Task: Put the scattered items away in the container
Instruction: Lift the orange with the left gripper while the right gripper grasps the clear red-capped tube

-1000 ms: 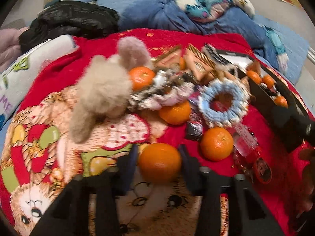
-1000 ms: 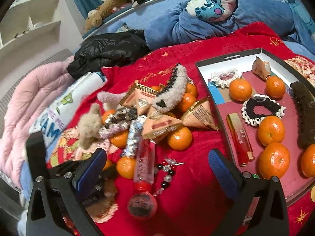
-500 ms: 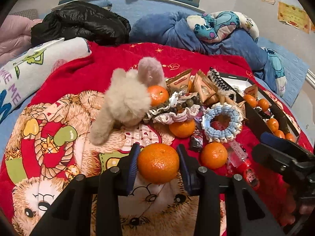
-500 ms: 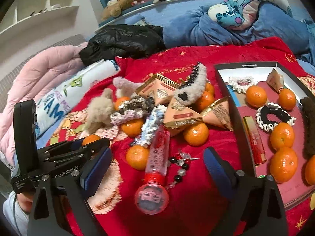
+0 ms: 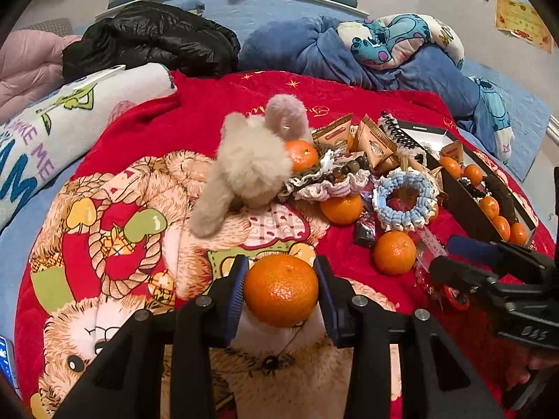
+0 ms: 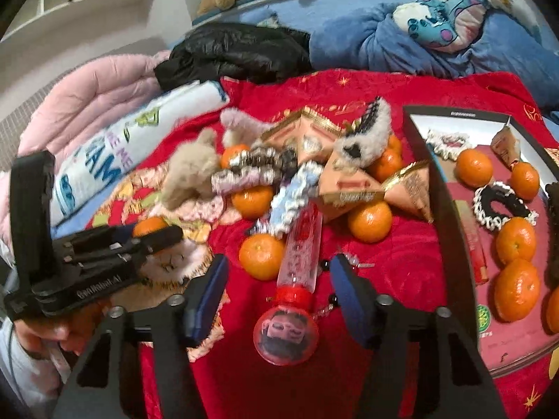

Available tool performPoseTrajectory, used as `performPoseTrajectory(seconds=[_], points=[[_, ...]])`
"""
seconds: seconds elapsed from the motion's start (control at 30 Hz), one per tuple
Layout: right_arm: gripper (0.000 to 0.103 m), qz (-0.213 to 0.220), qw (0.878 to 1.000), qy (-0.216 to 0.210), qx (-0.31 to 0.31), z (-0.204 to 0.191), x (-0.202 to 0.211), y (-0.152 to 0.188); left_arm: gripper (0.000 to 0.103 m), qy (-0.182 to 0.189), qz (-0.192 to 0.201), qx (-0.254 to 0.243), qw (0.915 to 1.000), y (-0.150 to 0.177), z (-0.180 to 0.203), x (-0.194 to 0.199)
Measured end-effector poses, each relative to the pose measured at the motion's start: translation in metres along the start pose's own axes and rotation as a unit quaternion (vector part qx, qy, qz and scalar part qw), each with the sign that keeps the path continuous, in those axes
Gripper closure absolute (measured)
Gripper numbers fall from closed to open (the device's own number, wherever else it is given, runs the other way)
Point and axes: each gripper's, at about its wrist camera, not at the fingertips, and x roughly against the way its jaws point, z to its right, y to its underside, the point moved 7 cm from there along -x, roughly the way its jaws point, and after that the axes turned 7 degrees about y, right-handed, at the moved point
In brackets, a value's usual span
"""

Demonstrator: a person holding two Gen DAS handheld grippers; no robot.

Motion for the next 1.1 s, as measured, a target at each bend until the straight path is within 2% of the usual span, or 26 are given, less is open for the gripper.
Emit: performPoseTrajectory(seconds=[0.2,0.33,0.47,0.57,1.1], points=[[0.059,-0.019,0.999,0.026,0.005,0.002,-0.005,0.011,0.063,-0.009,0.005,-0.010,0.9999,0.004,0.003,0.008],[0.073,-0.040,0.999,0.034,-0.002,0.004,-0.012,0.016,0.063,-0.018,0.017,-0.016,0.9996,0.005,0.007,0.015],[0.074,-0.043,0.998,0.045,-0.012,0.005,-0.014,0.017,0.063,-0.011,0.021,-0.023,0.9995,0.007,0.011,0.021],[0.079,-0.043,0.997,0.053,-0.019,0.005,-0.016,0.015,0.063,-0.006,0.016,-0.027,0.9995,0.011,0.013,0.023],[0.079,-0.025,0.997,0.056,-0.043,0.009,-0.004,0.003,0.063,-0.013,0.022,-0.029,0.9993,0.010,0.013,0.031]])
